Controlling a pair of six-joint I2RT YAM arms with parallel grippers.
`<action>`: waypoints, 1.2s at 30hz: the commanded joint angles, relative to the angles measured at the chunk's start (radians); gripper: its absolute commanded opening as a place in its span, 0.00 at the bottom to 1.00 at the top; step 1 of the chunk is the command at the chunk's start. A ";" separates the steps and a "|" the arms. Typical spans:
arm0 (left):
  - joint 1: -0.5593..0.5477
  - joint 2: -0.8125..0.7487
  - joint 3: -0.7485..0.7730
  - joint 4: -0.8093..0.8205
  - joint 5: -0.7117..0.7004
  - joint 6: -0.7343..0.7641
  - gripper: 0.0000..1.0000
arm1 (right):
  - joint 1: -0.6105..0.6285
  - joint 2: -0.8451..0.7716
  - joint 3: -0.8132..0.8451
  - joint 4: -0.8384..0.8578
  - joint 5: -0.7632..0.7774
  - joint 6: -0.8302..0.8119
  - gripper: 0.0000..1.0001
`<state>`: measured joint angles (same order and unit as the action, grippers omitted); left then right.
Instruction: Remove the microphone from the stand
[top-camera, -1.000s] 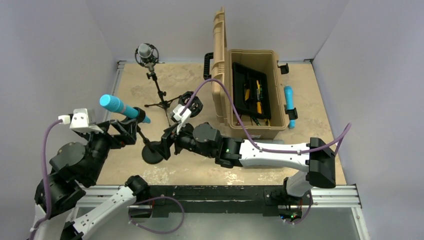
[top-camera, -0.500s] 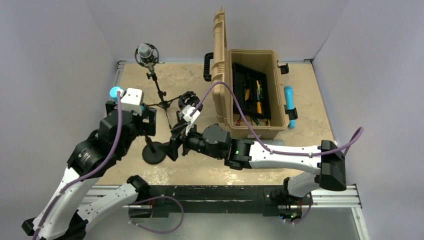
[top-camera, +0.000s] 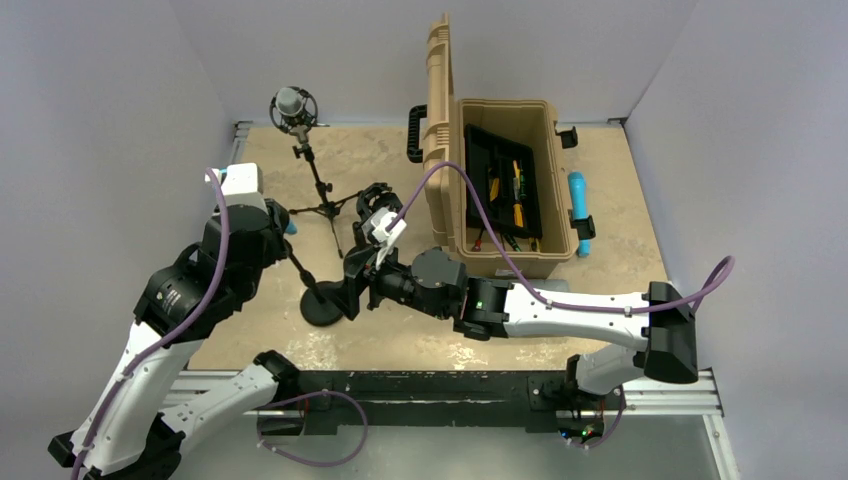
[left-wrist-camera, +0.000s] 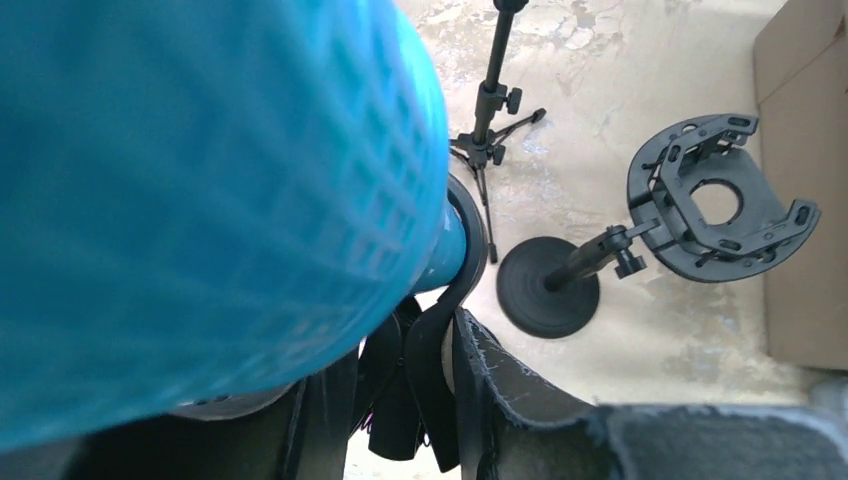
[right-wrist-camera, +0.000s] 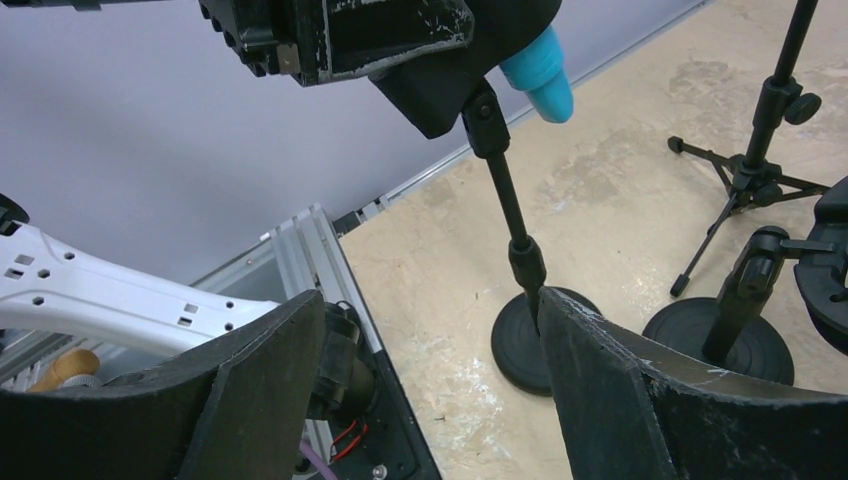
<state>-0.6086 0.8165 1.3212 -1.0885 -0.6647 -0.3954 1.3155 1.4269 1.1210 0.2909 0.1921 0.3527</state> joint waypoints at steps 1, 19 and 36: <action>0.003 0.034 0.015 -0.118 0.005 -0.248 0.33 | 0.006 0.003 0.003 0.007 0.023 -0.013 0.76; 0.004 -0.111 0.059 -0.084 0.204 -0.257 1.00 | 0.119 0.089 0.089 -0.036 0.430 0.025 0.82; 0.004 -0.475 0.126 -0.024 0.328 -0.098 1.00 | 0.251 0.384 0.491 -0.099 0.850 0.117 0.84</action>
<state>-0.6086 0.3717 1.4307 -1.1370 -0.3393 -0.5449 1.5715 1.7847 1.5223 0.1886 0.9371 0.4377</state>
